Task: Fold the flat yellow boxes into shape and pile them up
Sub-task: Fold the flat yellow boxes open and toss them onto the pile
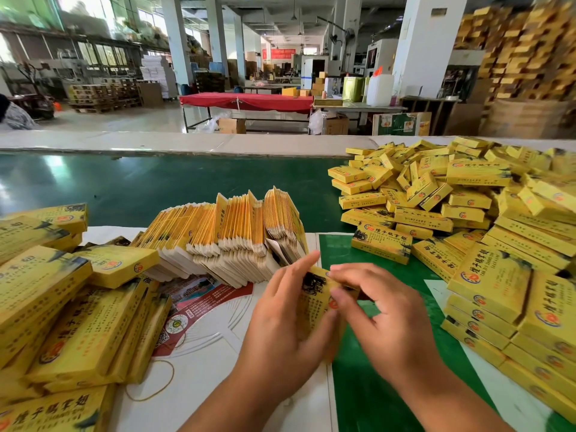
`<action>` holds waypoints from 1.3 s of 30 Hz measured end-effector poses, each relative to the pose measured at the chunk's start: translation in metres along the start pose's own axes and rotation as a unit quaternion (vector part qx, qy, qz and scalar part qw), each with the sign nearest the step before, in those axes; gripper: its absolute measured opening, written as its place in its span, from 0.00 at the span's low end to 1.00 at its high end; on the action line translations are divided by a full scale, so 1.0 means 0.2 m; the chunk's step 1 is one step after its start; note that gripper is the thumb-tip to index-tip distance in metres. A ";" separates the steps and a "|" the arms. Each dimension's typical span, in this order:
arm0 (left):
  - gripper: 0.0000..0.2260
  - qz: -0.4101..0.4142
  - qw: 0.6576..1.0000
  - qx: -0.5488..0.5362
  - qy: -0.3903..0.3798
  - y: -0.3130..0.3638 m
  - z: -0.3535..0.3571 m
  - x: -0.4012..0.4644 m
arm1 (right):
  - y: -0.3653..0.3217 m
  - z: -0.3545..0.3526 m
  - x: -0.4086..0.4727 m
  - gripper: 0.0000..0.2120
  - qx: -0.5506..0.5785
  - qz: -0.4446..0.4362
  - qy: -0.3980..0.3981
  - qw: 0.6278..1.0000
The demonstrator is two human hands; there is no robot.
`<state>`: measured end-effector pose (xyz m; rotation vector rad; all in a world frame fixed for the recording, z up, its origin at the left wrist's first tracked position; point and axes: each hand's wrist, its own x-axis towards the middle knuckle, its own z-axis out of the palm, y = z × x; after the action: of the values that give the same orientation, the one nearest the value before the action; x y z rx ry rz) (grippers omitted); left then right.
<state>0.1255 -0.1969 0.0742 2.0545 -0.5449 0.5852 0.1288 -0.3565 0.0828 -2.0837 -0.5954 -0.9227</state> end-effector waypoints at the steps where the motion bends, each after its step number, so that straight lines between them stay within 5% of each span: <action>1: 0.20 0.010 1.000 0.002 0.019 -0.01 -0.02 0.01 | 0.01 -0.01 0.00 0.09 0.003 0.003 -0.003 1.000; 4: 0.08 0.011 0.998 -0.010 0.058 -0.05 -0.04 0.03 | 0.03 -0.02 0.00 0.08 0.015 0.014 -0.017 1.000; 10: 0.11 0.000 0.998 -0.046 0.052 -0.07 -0.05 0.04 | 0.03 -0.04 0.02 0.06 0.035 0.038 -0.040 0.998; 15: 0.18 -0.166 0.974 -0.130 -0.078 -0.08 -0.03 0.02 | 0.02 -0.08 0.02 0.05 -0.007 0.056 -0.053 0.997; 18: 0.08 -0.212 0.958 -0.150 -0.122 -0.10 -0.01 0.03 | 0.03 -0.09 0.02 0.04 -0.002 0.121 -0.039 0.992; 21: 0.03 -0.245 0.943 -0.198 -0.111 -0.12 -0.02 0.03 | 0.04 -0.07 0.01 0.14 -0.059 0.185 -0.040 0.980; 28: 0.08 -0.349 0.871 -0.344 -0.028 -0.13 -0.03 0.04 | -0.04 -0.01 -0.03 0.33 -0.139 0.136 -0.114 0.974; 33: 0.13 -0.315 0.866 -0.379 -0.086 -0.09 -0.04 0.04 | -0.05 -0.04 0.03 0.18 -0.004 0.293 -0.136 0.946; 39: 0.06 -0.310 0.901 -0.300 -0.054 -0.09 -0.01 0.04 | -0.04 -0.20 0.22 0.06 -0.083 0.202 -0.108 0.970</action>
<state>0.1413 -0.1876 0.0692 1.5367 -0.0814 -0.0834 0.1355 -0.3784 0.1387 -2.3567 -0.1878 -0.5302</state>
